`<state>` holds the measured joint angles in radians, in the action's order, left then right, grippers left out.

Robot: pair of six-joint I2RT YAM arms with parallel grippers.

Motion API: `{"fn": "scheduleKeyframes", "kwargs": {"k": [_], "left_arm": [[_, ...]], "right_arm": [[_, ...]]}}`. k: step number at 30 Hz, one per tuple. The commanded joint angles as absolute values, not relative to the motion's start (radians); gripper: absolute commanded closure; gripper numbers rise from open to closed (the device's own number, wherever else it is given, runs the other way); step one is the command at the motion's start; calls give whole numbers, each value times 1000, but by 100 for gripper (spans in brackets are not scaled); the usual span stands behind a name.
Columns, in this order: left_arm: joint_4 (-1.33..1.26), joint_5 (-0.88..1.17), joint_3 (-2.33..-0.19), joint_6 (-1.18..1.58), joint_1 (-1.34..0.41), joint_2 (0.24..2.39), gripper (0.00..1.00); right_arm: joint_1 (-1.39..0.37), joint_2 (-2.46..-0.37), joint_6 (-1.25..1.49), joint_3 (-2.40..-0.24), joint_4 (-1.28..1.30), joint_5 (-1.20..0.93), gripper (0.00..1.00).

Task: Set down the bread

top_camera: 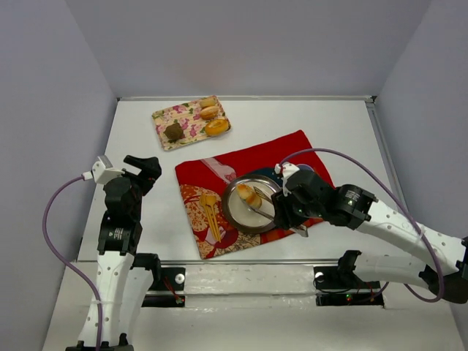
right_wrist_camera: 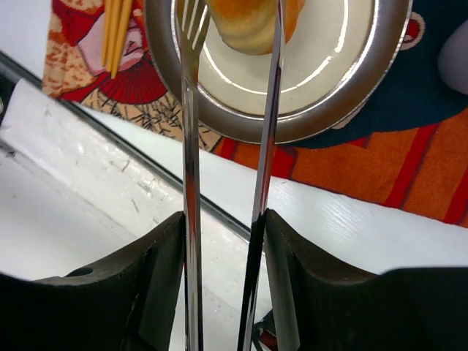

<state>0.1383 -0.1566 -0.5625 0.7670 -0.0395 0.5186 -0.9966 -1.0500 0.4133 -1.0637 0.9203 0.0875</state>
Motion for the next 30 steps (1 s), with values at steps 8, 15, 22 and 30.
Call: {"fn": "scheduleKeyframes", "kwargs": {"k": [8, 15, 22, 30], "left_arm": [[91, -163, -558, 764, -45, 502, 1], [91, -160, -560, 762, -44, 505, 1], [91, -155, -557, 765, -44, 503, 1], [69, -136, -546, 765, -44, 522, 1]], "right_arm": [[-1006, -997, 397, -1080, 910, 60, 44], [-1006, -994, 396, -1130, 905, 107, 52], [-1006, -1057, 480, -1255, 851, 440, 62], [-784, -1445, 378, -1500, 602, 538, 63]]}}
